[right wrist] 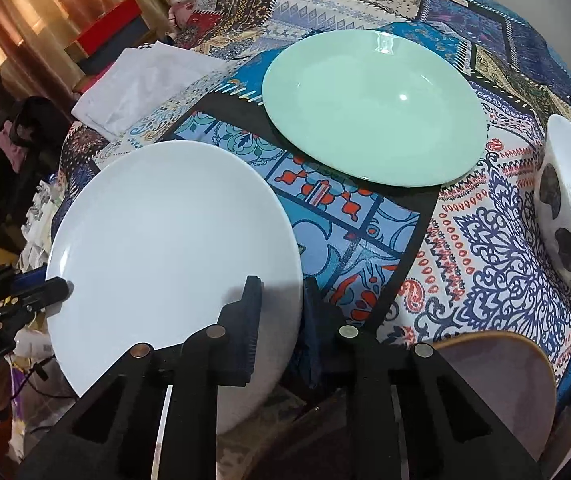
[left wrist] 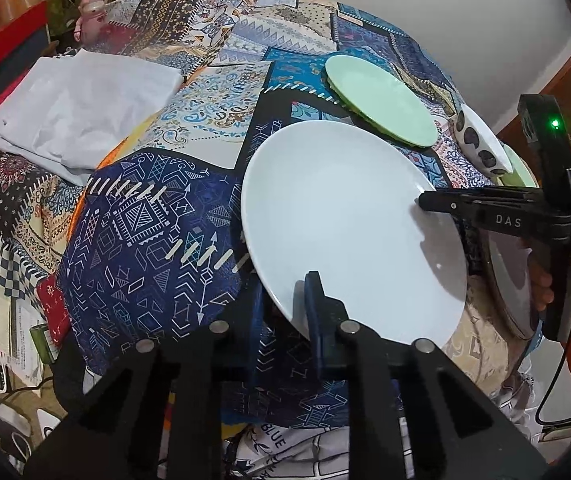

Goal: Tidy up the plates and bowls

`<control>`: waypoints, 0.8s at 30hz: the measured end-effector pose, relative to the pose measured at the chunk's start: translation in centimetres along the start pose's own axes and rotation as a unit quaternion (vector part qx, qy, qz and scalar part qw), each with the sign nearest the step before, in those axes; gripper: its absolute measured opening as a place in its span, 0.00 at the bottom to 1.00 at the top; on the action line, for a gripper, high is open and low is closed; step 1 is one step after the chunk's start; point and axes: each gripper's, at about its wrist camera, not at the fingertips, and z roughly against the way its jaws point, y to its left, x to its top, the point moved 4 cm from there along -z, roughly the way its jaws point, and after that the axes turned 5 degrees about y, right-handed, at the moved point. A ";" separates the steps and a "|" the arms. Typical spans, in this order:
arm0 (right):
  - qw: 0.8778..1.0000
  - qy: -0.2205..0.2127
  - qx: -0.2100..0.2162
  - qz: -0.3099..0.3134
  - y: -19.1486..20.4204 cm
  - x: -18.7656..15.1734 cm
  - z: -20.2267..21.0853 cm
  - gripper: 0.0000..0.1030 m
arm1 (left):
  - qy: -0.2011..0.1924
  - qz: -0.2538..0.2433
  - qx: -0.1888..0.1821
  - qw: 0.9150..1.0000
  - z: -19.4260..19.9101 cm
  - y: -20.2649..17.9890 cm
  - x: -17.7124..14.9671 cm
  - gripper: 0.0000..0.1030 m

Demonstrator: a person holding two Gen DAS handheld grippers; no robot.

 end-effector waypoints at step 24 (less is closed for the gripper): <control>0.999 -0.022 0.027 -0.026 0.0 -0.4 0.9 0.20 | 0.016 0.013 0.004 1.000 -0.5 -0.1 0.3 0.24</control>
